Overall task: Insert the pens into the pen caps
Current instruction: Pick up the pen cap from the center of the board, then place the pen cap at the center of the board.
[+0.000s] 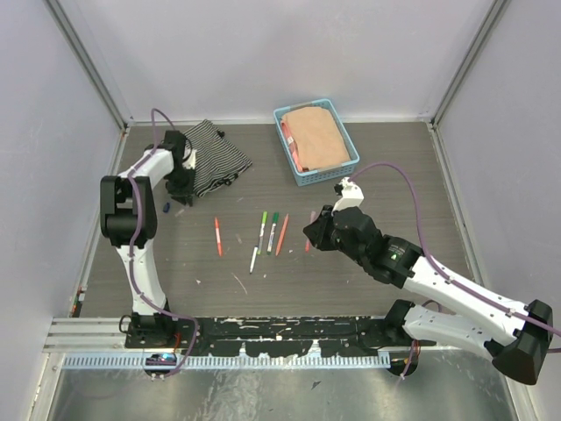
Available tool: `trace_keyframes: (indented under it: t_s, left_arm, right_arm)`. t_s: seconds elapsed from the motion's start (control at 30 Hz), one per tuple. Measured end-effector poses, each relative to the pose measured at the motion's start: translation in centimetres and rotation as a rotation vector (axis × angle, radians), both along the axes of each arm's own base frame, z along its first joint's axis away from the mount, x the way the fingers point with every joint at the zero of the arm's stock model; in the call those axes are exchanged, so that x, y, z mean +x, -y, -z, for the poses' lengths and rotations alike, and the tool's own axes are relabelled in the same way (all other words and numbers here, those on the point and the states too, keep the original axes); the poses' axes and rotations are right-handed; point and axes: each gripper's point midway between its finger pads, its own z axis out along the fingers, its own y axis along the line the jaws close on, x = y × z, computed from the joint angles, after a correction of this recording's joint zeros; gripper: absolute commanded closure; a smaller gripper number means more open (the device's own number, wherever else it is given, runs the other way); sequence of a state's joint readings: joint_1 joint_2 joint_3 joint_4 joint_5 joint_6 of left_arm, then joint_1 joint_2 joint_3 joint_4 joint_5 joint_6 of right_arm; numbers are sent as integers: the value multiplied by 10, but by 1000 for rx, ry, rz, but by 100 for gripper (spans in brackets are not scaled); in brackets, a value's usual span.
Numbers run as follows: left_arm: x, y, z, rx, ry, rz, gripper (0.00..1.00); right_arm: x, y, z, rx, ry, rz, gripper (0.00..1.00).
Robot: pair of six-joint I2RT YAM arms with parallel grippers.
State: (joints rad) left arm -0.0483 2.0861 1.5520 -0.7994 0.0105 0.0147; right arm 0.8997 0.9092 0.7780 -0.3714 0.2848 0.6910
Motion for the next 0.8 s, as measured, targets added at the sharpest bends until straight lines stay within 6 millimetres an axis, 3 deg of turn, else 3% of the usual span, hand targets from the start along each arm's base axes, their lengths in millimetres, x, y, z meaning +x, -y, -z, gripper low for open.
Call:
trace_keyframes:
  t_s: [0.23,0.33,0.4,0.6,0.67,0.8]
  left_arm:
    - [-2,8,-2,-40,-4,-9,85]
    - [-10,21,-9,-52,1,-12,88]
    - [-16,38,-21,-37,27,12,88]
    - [-45,130,-60,-67,141,186,89]
    - [-58,151,-60,-88,139,215,88]
    - [-79,167,-44,-97,97,216,87]
  right_arm:
    - [-2,3,-8,29,12,7,100]
    - [-3,4,-12,41,17,9,100]
    - [-3,4,-13,45,19,12,100]
    - [-2,5,-13,44,22,19,100]
    - [-2,7,-14,46,26,24,100]
    - [-2,12,-17,49,39,40,100]
